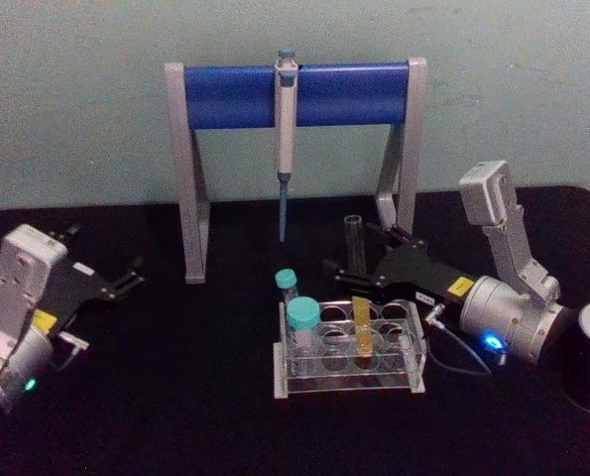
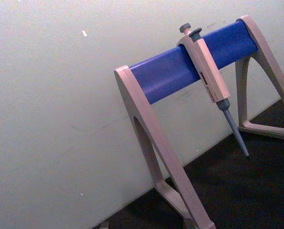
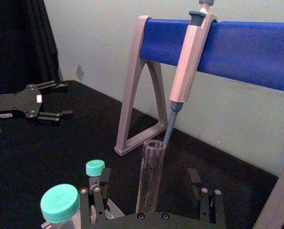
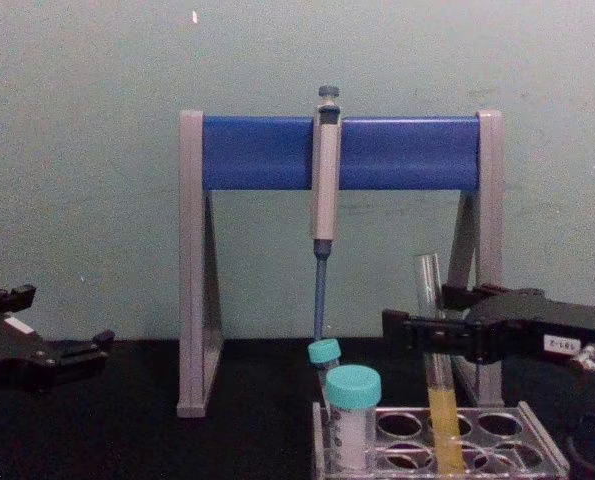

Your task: Pick up the test tube from the test tube rack, shake it, then place it back into the test tube rack.

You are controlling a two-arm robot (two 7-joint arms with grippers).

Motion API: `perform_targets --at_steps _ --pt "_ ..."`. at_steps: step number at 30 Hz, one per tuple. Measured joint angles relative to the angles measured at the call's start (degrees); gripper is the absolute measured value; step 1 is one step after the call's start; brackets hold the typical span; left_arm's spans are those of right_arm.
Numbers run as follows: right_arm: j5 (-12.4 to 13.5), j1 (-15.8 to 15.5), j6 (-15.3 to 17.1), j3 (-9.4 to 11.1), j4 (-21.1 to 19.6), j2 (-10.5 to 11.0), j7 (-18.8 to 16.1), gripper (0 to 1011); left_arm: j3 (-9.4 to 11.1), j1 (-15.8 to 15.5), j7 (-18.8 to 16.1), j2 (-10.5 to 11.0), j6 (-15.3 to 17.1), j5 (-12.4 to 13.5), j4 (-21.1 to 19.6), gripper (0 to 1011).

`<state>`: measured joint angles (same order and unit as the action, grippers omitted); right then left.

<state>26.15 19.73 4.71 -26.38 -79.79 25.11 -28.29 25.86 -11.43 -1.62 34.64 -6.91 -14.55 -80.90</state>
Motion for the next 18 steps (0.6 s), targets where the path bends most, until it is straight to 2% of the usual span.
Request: perform_targets --at_steps 18 --pt "0.67 -1.22 1.26 0.98 -1.53 0.14 0.37 1000 0.0 0.0 0.0 0.0 0.0 0.0 0.0 1001"
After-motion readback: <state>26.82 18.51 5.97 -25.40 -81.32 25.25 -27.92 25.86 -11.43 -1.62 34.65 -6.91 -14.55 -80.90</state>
